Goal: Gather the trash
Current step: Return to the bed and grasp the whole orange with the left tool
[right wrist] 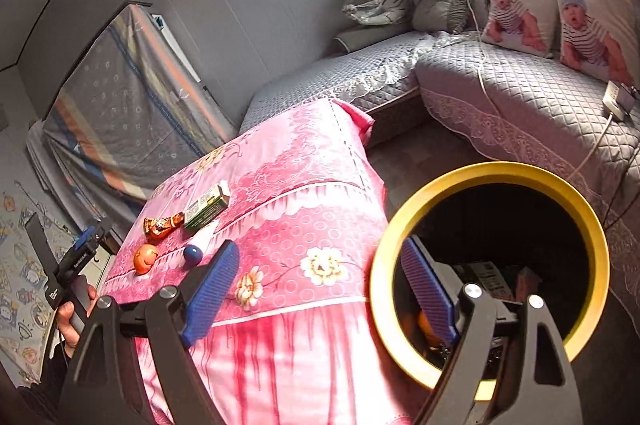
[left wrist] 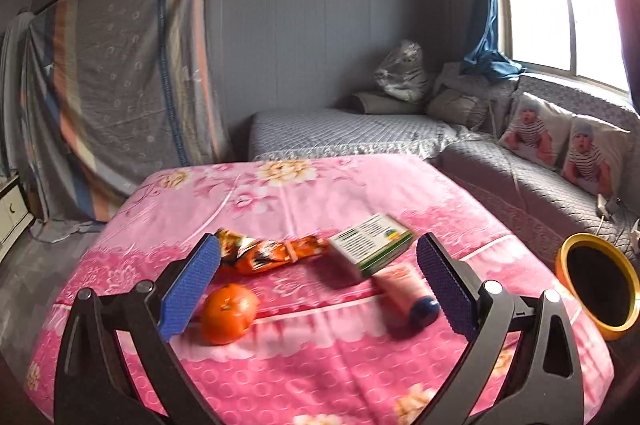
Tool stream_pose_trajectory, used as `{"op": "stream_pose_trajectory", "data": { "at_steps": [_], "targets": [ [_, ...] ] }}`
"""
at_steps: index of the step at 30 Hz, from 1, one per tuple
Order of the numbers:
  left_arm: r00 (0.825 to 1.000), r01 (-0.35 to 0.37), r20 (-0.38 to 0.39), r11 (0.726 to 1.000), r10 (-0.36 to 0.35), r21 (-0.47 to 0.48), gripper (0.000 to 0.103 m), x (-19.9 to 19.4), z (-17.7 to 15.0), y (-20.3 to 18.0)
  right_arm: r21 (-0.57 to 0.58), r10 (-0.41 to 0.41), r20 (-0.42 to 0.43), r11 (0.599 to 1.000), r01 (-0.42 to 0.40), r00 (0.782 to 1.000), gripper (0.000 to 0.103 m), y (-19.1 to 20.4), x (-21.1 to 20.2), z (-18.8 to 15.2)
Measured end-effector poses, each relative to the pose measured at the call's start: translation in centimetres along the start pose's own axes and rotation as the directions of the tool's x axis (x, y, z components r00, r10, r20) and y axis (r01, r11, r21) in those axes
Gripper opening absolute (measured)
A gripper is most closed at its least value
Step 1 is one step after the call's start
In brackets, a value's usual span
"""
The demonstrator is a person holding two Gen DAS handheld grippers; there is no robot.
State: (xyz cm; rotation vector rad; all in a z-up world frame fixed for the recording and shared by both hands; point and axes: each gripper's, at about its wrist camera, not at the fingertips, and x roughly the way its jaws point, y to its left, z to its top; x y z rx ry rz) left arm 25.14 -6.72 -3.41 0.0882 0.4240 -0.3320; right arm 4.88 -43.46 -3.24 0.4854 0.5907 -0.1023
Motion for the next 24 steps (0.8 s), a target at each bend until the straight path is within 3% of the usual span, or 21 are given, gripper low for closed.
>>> {"op": "stream_pose_trajectory", "data": {
  "at_steps": [6,9,16,19,24],
  "targets": [
    [0.985,-0.061,-0.165,0.993,0.044,-0.100,0.093,3.5,-3.2,6.8,-0.069,0.045,-0.052,0.996,-0.048,0.998,0.080,4.6,3.2,0.3],
    [0.979,-0.072,-0.197,0.991,0.050,-0.108,0.088,5.1,-3.7,7.8,-0.111,0.059,-0.080,0.992,-0.068,0.995,0.080,6.5,4.2,0.1],
    [0.948,-0.083,-0.316,0.985,0.031,-0.151,0.088,8.8,-4.6,9.0,-0.196,0.064,-0.122,0.977,-0.087,0.991,0.081,9.2,5.5,-0.6],
    [0.938,-0.082,-0.346,0.988,0.031,-0.133,0.076,9.9,-4.8,8.8,-0.214,0.065,-0.127,0.972,-0.092,0.990,0.081,9.7,5.9,-0.7],
    [0.928,-0.064,-0.373,0.986,0.003,-0.152,0.046,10.8,-5.2,8.9,-0.216,0.089,-0.162,0.969,-0.123,0.983,0.081,10.4,6.8,-0.8]
  ]
}}
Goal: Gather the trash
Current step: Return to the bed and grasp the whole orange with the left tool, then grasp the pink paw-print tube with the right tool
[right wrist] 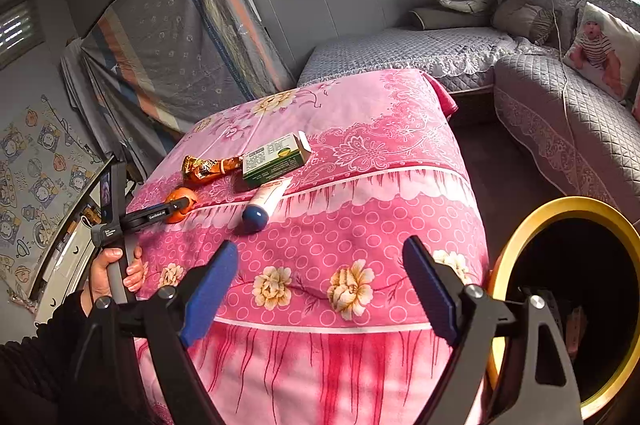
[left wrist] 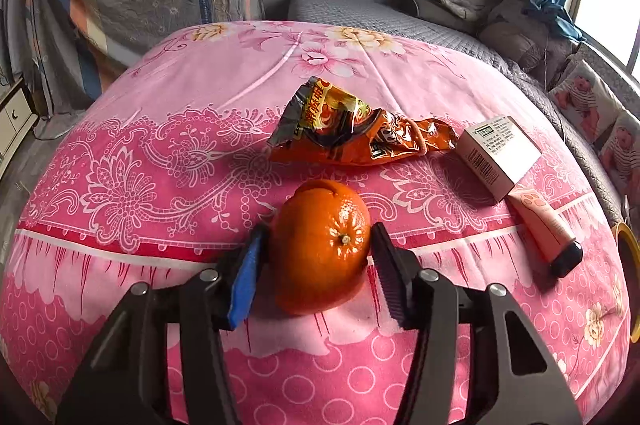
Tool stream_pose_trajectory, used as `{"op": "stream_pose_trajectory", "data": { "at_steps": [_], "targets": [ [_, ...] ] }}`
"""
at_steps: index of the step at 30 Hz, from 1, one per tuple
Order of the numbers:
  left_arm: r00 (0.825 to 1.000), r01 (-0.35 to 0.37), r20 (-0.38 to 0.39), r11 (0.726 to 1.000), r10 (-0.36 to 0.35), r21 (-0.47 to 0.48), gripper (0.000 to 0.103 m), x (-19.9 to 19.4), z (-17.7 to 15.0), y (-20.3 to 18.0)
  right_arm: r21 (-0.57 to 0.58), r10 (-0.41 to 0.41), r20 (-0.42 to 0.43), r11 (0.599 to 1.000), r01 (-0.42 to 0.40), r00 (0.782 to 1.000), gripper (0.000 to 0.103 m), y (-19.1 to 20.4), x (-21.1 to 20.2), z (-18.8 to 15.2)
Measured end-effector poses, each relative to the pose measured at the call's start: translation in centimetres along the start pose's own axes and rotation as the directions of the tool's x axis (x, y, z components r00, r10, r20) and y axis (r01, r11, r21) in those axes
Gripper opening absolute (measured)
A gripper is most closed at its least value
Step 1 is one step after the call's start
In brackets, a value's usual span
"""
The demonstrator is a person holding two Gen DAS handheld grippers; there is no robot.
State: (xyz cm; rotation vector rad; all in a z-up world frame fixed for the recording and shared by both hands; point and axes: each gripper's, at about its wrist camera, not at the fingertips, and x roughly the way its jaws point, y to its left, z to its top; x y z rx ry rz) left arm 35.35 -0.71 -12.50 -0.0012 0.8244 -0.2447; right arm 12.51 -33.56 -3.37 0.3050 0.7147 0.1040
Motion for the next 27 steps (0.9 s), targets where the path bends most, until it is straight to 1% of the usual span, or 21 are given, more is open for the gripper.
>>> {"op": "stream_pose_trajectory", "data": {
  "at_steps": [2,3,6,10,14,20,24,26,27],
  "targets": [
    [1.000,0.002,0.014,1.000,-0.002,-0.005,0.040,-0.3,-0.1,0.1,-0.013,0.016,-0.017,1.000,-0.016,1.000,0.081,0.7,0.6,0.2],
    [1.000,0.001,0.020,1.000,-0.001,-0.012,0.039,-0.5,-0.1,0.3,-0.024,0.026,-0.025,0.999,-0.027,0.999,0.081,1.3,0.9,0.3],
    [0.999,0.016,0.040,0.999,-0.014,-0.044,0.038,-1.5,0.0,0.7,-0.066,0.043,-0.055,0.997,-0.046,0.998,0.081,3.0,2.4,0.7],
    [0.996,0.039,0.083,0.997,-0.034,-0.059,0.038,-3.7,0.0,0.7,-0.115,0.044,-0.111,0.992,-0.057,0.993,0.081,5.2,5.8,1.5],
    [0.990,0.064,0.129,0.996,-0.055,-0.064,0.038,-6.5,-0.3,0.6,-0.169,0.005,-0.151,0.985,-0.031,0.989,0.081,7.0,9.2,2.0],
    [0.975,0.088,0.208,0.995,-0.079,-0.036,0.039,-10.8,-1.1,-0.2,-0.190,-0.052,-0.189,0.982,0.015,0.981,0.081,8.6,13.7,2.4],
    [0.966,0.099,0.243,0.995,-0.091,-0.021,0.039,-12.7,-1.7,-0.7,-0.205,-0.095,-0.207,0.977,0.052,0.974,0.080,9.1,16.4,2.5],
    [0.963,0.097,0.255,0.995,-0.090,-0.015,0.039,-13.2,-1.9,-0.9,-0.203,-0.112,-0.219,0.977,0.067,0.969,0.074,9.3,17.7,2.4],
    [0.962,0.098,0.258,0.995,-0.093,-0.009,0.039,-13.4,-2.0,-1.0,-0.204,-0.119,-0.222,0.976,0.074,0.968,0.072,9.4,18.2,2.4]
  ]
}}
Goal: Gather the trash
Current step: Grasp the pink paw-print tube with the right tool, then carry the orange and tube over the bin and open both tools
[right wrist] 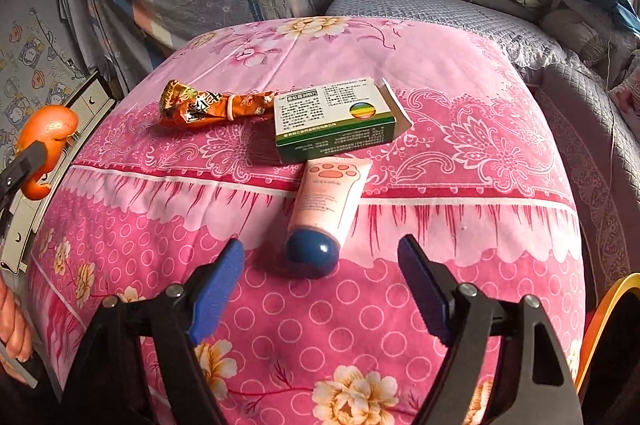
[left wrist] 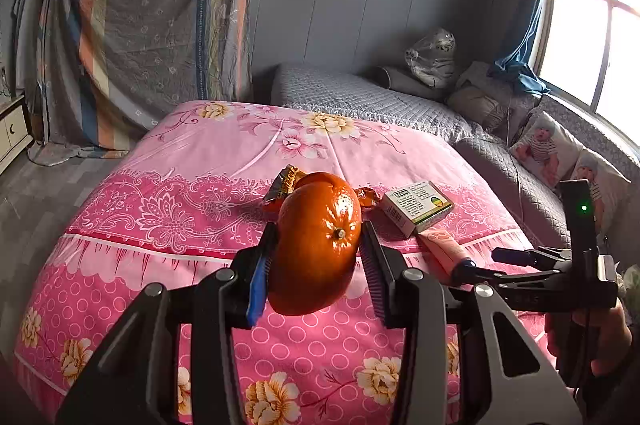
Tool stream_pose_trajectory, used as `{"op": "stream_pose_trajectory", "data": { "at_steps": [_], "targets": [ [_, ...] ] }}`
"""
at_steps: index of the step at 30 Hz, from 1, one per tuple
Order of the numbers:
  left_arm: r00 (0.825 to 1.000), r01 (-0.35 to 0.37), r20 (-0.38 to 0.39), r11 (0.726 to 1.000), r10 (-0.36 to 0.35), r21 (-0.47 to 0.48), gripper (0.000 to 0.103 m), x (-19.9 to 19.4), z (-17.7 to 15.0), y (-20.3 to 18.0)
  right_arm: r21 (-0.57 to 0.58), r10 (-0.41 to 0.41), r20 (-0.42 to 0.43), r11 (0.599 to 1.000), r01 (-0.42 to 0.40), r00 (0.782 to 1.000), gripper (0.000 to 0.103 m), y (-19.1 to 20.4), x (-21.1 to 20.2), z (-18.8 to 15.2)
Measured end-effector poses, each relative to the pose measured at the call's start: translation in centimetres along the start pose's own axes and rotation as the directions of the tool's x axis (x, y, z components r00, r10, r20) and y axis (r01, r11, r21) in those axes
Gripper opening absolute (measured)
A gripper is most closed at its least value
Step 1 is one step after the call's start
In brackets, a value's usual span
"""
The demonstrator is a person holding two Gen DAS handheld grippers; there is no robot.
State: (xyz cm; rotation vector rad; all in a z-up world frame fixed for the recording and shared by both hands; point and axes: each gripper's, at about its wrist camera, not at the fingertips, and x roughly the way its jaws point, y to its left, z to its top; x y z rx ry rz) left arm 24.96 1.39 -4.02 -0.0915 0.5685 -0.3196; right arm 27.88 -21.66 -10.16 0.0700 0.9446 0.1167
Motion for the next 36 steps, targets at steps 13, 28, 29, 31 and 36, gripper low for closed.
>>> {"op": "stream_pose_trajectory", "data": {
  "at_steps": [13,28,29,31,36],
  "targets": [
    [0.999,-0.002,0.036,1.000,0.001,0.027,0.039,-1.4,-0.6,-0.5,-0.012,-0.049,-0.054,0.999,0.049,0.997,0.038,1.2,4.3,1.3],
    [0.997,-0.017,0.070,0.996,0.011,0.085,0.039,-4.2,-0.5,-3.2,0.093,0.366,-0.085,0.929,-0.358,0.927,0.037,-0.4,-5.0,-2.1],
    [0.997,-0.015,0.071,0.996,0.008,0.090,0.039,-4.4,-0.6,-3.7,0.104,0.385,-0.084,0.921,-0.376,0.919,0.037,-0.6,-5.8,-2.6],
    [0.998,0.003,0.069,0.995,-0.010,0.101,0.039,-4.7,-0.5,-4.6,0.127,0.435,-0.078,0.897,-0.424,0.897,0.037,-1.1,-7.3,-3.6],
    [0.995,0.056,0.076,0.990,-0.066,0.133,0.039,-5.4,-0.2,-7.5,0.165,0.489,-0.019,0.862,-0.480,0.872,0.037,-2.8,-11.1,-5.8]
  ]
}}
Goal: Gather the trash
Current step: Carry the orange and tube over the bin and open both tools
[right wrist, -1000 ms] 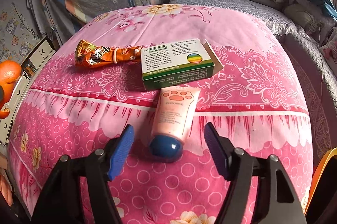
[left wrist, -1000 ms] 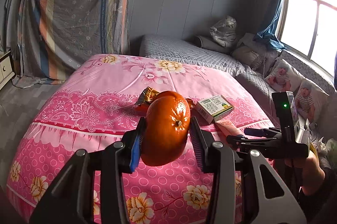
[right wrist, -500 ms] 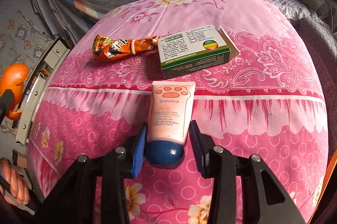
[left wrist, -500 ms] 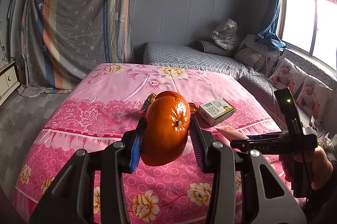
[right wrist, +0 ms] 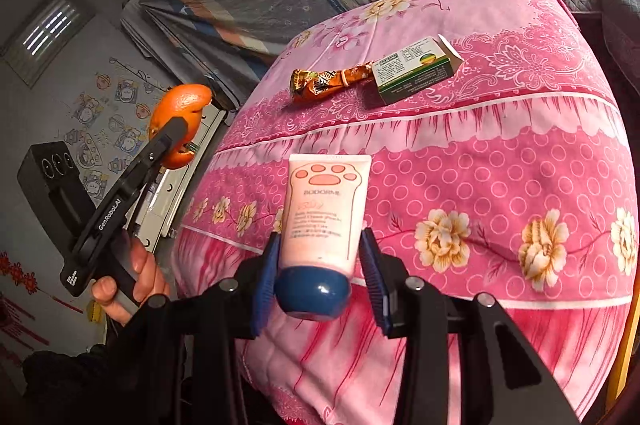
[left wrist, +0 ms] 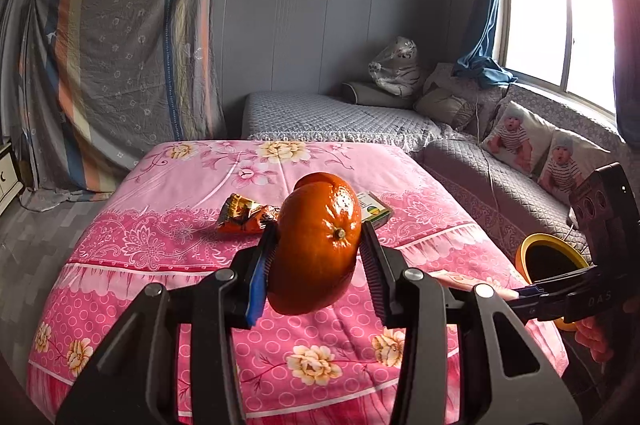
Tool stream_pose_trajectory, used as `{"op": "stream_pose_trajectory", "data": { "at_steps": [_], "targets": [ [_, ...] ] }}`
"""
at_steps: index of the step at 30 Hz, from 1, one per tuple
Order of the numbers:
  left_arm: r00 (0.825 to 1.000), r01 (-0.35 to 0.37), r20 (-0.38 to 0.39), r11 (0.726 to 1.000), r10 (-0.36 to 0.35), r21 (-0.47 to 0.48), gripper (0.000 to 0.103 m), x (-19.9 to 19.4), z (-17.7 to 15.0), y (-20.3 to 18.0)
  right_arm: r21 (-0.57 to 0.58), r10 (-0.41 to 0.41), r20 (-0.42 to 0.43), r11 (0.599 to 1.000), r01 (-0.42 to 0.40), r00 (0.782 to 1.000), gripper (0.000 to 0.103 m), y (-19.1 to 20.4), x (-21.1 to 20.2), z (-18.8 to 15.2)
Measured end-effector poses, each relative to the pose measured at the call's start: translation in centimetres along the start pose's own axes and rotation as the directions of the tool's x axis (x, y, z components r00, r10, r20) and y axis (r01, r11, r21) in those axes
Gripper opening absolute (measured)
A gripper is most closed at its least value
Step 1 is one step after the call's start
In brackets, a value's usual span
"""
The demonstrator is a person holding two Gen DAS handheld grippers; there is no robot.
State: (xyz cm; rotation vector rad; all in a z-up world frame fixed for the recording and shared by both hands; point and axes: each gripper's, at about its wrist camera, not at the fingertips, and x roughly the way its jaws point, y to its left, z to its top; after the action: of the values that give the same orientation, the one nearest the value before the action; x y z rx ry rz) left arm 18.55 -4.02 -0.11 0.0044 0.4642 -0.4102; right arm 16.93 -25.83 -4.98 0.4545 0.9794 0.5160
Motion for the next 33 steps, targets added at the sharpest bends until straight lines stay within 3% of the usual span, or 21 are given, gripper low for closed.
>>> {"op": "stream_pose_trajectory", "data": {
  "at_steps": [5,13,21,26,33],
  "targets": [
    [0.998,0.065,0.012,0.997,-0.066,0.041,0.039,-0.4,0.6,-3.4,0.055,0.017,0.082,0.998,-0.021,0.996,0.037,-1.7,-4.2,-1.4],
    [0.986,0.161,0.030,0.978,-0.166,0.133,0.039,-1.5,0.8,-9.3,0.175,-0.065,0.244,0.984,0.022,0.968,0.037,-7.0,-11.2,-3.9],
    [0.962,0.254,0.040,0.940,-0.270,0.227,0.039,-2.1,1.4,-14.7,0.311,-0.229,0.341,0.943,0.121,0.912,0.037,-12.5,-16.4,-6.2],
    [0.945,0.311,0.015,0.910,-0.328,0.273,0.039,-1.2,1.7,-17.8,0.392,-0.312,0.360,0.906,0.161,0.879,0.037,-15.9,-18.0,-7.5],
    [0.921,0.380,-0.038,0.874,-0.387,0.303,0.039,0.3,1.2,-21.3,0.473,-0.458,0.359,0.840,0.265,0.813,0.037,-19.0,-19.5,-9.4]
  ]
}}
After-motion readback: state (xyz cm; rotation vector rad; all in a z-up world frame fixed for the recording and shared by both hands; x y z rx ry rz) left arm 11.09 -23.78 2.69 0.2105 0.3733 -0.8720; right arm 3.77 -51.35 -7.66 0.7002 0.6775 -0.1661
